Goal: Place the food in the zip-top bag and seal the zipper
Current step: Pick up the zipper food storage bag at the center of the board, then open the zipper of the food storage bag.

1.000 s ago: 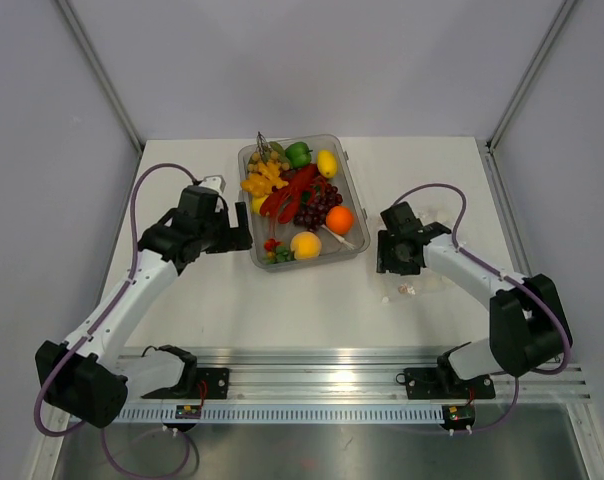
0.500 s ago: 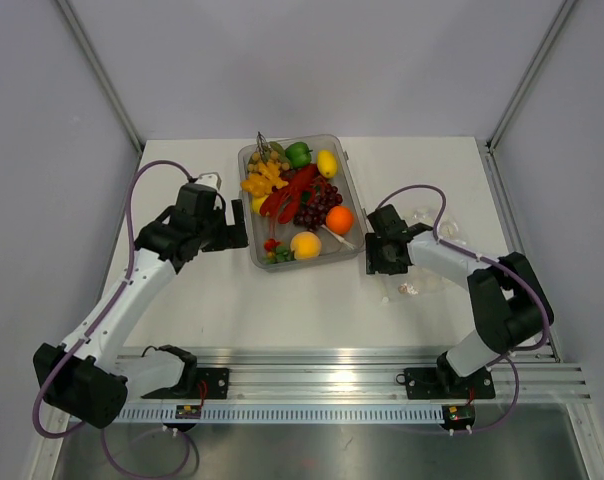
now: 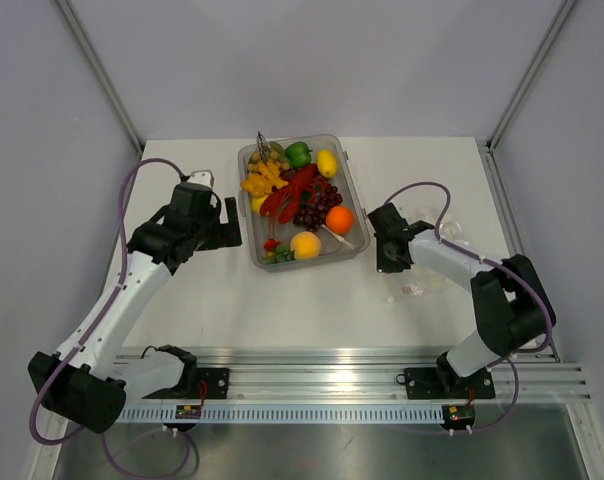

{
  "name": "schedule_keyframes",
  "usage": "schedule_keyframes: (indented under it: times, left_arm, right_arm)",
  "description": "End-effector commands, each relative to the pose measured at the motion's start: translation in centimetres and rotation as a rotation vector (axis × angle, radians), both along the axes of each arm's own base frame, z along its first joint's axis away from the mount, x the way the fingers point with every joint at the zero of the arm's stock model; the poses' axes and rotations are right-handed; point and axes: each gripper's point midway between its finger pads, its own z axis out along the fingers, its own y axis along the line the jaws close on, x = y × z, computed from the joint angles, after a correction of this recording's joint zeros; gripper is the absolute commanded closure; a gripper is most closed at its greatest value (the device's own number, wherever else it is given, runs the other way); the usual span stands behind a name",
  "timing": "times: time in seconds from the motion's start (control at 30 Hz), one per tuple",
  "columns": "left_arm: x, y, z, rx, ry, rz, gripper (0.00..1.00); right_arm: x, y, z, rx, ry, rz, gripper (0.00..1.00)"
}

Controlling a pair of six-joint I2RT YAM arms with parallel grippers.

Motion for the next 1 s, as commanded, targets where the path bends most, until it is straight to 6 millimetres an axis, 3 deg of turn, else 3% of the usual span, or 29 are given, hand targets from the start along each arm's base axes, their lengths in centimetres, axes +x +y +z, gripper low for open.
schedule_keyframes:
  times: [0.0, 0.03, 0.1, 0.23, 0.33, 0.5, 0.63, 0.87, 0.9, 0.97]
  left_arm:
    - [0.6, 2.9, 3.0, 0.095, -0.078, 0.081, 0.01]
    - [0.7, 3.1, 3.6, 0.105, -0.089, 0.077, 0.01]
    - [0.5, 2.8, 4.1, 0.092, -0.093, 0.060, 0.01]
    - [0.3, 0.8, 5.4, 0.001, -0.109, -0.017, 0.01]
    - [0.0, -1.6, 7.0, -0.103, -0.129, -0.111, 0.01]
    - [-0.5, -8.6, 9.0, -0.365, -0.152, -0.322, 0.01]
    - [-1.5, -15.5, 9.9, -0.525, -0.131, -0.449, 0.01]
    - [0.5, -21.8, 9.2, -0.555, -0.116, -0.484, 0.01]
    - [1.0, -22.8, 7.9, -0.525, -0.089, -0.476, 0.01]
    - [1.1, -24.3, 7.8, -0.500, -0.094, -0.476, 0.01]
  right_arm:
    - [0.6, -1.2, 5.2, -0.022, -0.131, -0.036, 1.00]
    - [0.6, -1.6, 7.0, -0.018, -0.183, -0.042, 1.00]
    - [0.2, -2.2, 8.8, -0.028, -0.207, -0.043, 1.00]
    - [-0.6, -2.1, 12.7, 0.033, -0.266, -0.044, 1.00]
    - [-1.1, -1.0, 16.0, 0.150, -0.330, -0.038, 1.00]
    - [-1.9, 1.1, 19.5, 0.325, -0.401, -0.001, 1.00]
    - [-2.6, 2.6, 20.4, 0.409, -0.382, 0.036, 1.00]
    - [-3.1, 3.4, 19.1, 0.433, -0.308, 0.044, 1.00]
    - [-3.5, 3.9, 19.0, 0.454, -0.286, 0.061, 1.00]
    - [-3.6, 4.1, 18.8, 0.465, -0.277, 0.063, 1.00]
